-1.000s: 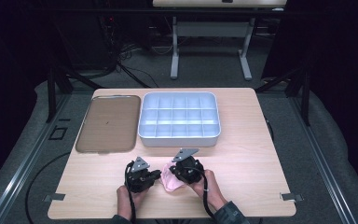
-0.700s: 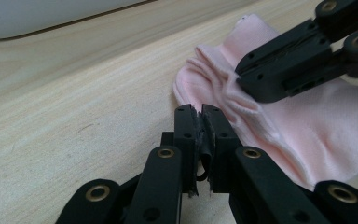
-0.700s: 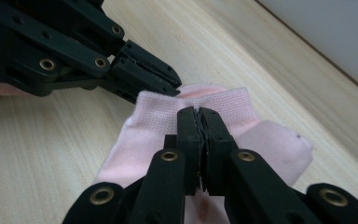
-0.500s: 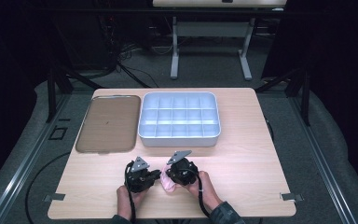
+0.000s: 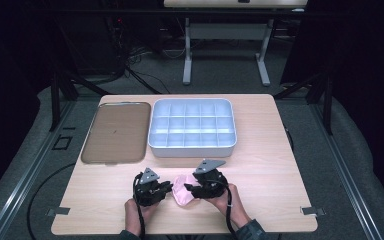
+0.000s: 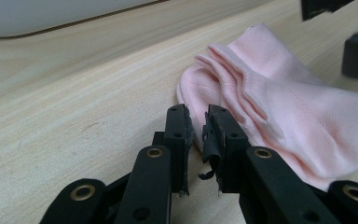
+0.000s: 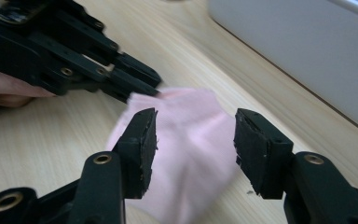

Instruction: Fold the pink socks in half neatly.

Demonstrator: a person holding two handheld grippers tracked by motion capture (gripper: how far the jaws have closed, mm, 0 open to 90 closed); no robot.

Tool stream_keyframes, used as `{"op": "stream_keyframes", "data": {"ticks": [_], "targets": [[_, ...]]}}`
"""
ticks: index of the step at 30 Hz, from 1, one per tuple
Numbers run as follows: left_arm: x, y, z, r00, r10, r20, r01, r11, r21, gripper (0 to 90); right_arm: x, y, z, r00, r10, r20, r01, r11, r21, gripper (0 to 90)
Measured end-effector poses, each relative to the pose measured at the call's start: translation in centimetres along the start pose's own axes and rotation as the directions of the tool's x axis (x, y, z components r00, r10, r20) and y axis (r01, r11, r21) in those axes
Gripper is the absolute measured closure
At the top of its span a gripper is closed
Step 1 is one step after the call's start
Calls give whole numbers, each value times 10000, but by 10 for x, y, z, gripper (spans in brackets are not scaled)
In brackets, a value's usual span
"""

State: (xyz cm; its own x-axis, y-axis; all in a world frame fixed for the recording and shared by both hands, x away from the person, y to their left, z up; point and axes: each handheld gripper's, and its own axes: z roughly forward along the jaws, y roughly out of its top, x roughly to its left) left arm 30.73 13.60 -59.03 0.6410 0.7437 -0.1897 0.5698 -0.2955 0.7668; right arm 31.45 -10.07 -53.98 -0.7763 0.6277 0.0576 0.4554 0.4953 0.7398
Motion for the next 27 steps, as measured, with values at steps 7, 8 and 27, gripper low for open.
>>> {"op": "stream_keyframes", "data": {"ticks": [7, 8, 27], "targets": [[0, 0, 0, 9999, 135, 0, -135, 9999, 8, 784, -6, -22, 9, 9968, 668, 428, -699, 9948, 737, 469], [0, 0, 0, 9999, 135, 0, -135, 9999, 8, 784, -6, -22, 9, 9968, 668, 428, -699, 9948, 737, 469], [-2, 9, -25, 9998, -32, 205, 47, 9972, -746, 737, -2, -27, 21, 9904, 660, 1216, -806, 9895, 1197, 307]]}}
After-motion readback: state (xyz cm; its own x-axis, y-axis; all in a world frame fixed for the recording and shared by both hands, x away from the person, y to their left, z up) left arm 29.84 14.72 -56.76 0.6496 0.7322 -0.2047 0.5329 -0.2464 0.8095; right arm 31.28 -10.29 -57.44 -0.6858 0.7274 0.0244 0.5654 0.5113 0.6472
